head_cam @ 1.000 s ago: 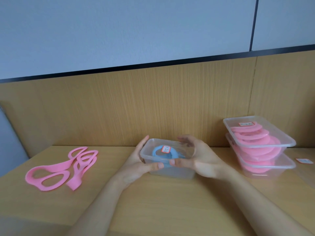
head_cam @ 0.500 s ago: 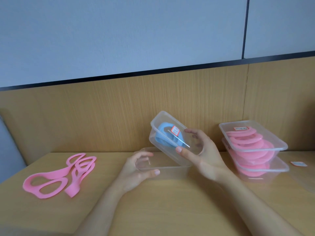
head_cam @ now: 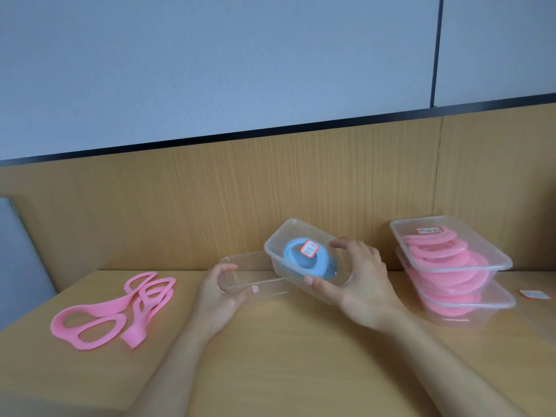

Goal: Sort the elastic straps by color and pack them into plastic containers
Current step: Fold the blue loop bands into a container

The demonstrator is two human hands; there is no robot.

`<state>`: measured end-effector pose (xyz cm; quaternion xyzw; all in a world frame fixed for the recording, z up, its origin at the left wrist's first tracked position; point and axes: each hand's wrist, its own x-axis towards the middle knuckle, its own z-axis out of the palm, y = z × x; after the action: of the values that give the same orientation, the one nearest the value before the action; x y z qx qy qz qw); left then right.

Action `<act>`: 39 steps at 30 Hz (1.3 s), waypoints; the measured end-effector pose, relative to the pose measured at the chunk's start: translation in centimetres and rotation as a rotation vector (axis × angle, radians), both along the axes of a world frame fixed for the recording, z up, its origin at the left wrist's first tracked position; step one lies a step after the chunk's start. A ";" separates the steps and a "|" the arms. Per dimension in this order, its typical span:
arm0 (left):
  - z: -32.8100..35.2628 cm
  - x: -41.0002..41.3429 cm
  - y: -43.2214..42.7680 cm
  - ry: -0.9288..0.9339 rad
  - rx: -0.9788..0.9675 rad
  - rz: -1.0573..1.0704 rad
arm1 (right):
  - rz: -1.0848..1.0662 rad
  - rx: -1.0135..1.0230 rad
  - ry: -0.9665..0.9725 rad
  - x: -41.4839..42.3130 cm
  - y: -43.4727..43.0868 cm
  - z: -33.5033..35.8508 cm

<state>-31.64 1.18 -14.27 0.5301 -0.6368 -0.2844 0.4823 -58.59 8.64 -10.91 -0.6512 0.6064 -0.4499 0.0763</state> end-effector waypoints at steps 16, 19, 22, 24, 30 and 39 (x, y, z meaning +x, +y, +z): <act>0.6 0.5 -0.1 0.106 -0.218 0.140 | -0.227 0.364 0.152 0.0 0.4 0.7; 0.6 0.4 -0.1 0.112 -0.230 0.132 | -0.243 0.369 0.163 0.0 0.6 0.8; 0.7 0.5 0.0 0.122 -0.244 0.141 | -0.276 0.345 0.236 0.0 0.7 0.8; 0.8 0.5 0.0 0.138 -0.251 0.149 | -0.278 0.340 0.267 0.0 0.8 0.8; 0.9 0.4 0.1 0.148 -0.239 0.118 | -0.274 0.090 0.478 0.3 1.1 0.8; 0.1 -0.6 0.4 0.065 -0.201 -0.014 | -0.001 0.152 0.717 3.0 1.8 0.2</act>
<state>-32.23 1.57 -14.14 0.4649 -0.6499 -0.2394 0.5515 -55.59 10.47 -10.71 -0.7598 0.6266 -0.1465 -0.0931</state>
